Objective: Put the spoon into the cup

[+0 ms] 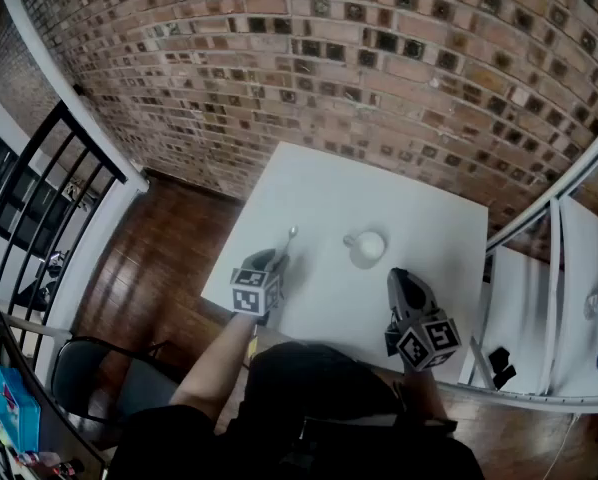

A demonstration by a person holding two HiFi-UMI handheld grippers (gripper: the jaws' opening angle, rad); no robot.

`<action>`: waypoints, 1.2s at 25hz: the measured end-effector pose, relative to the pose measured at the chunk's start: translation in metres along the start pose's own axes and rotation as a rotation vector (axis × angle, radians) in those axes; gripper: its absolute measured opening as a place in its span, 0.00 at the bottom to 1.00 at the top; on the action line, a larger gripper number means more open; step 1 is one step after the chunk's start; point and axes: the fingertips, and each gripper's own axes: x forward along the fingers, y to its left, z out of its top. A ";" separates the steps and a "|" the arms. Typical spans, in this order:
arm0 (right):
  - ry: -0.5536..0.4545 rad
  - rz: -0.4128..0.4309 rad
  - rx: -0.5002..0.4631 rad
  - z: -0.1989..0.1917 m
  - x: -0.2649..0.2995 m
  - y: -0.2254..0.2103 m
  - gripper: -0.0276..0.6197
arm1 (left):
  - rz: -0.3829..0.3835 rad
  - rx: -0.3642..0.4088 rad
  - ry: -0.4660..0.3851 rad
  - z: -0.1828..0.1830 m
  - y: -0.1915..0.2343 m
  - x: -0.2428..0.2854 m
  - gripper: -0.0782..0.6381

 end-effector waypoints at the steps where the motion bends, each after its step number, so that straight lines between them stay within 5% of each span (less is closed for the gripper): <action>1: 0.005 -0.005 0.000 -0.001 -0.001 -0.002 0.05 | 0.017 -0.001 0.017 -0.008 0.002 0.006 0.30; 8: 0.026 -0.058 0.020 -0.008 -0.009 -0.017 0.05 | 0.088 0.017 0.145 -0.063 0.018 0.032 0.36; 14: 0.038 -0.083 0.026 -0.009 -0.011 -0.024 0.05 | 0.071 0.019 0.244 -0.083 0.021 0.048 0.40; 23: 0.041 -0.094 0.039 -0.011 -0.009 -0.026 0.05 | 0.114 0.060 0.262 -0.089 0.019 0.050 0.37; 25: 0.044 -0.090 0.038 -0.012 -0.006 -0.025 0.05 | 0.121 0.045 0.264 -0.089 0.023 0.050 0.27; 30: 0.038 -0.070 0.023 -0.009 -0.003 -0.021 0.05 | 0.082 -0.005 0.281 -0.086 0.028 0.046 0.27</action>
